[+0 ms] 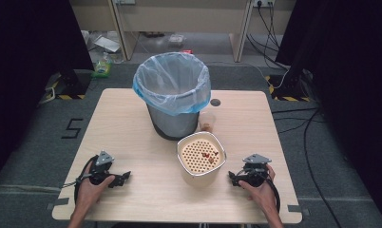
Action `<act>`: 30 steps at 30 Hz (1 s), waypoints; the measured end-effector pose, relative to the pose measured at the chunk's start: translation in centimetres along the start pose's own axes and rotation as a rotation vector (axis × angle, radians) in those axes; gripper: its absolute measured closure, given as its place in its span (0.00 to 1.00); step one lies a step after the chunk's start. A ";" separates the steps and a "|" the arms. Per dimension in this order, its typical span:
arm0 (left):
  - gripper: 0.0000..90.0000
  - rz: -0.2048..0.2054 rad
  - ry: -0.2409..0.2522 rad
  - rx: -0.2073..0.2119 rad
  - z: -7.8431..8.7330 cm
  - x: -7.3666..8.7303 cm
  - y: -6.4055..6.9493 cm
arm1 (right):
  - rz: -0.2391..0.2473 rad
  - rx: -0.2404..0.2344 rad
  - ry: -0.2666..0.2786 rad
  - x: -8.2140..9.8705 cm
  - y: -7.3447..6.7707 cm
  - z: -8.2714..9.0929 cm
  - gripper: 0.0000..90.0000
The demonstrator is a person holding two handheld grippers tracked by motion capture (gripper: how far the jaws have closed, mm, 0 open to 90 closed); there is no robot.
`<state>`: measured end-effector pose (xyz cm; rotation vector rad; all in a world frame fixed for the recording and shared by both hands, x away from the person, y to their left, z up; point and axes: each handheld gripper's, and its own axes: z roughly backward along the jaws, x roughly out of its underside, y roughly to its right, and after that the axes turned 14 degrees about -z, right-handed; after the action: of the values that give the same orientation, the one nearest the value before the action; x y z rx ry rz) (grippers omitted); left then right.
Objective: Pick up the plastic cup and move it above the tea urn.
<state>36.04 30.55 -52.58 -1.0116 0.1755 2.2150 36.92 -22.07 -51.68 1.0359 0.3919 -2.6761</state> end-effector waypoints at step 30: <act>0.00 -0.001 -0.001 -0.001 0.0 0.0 0.0 | -0.065 -0.020 0.162 -9.8 1.8 1.2 0.32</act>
<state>36.04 30.56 -52.57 -1.0114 0.1734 2.2144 43.79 -22.84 -44.40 1.2596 0.4899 -2.6465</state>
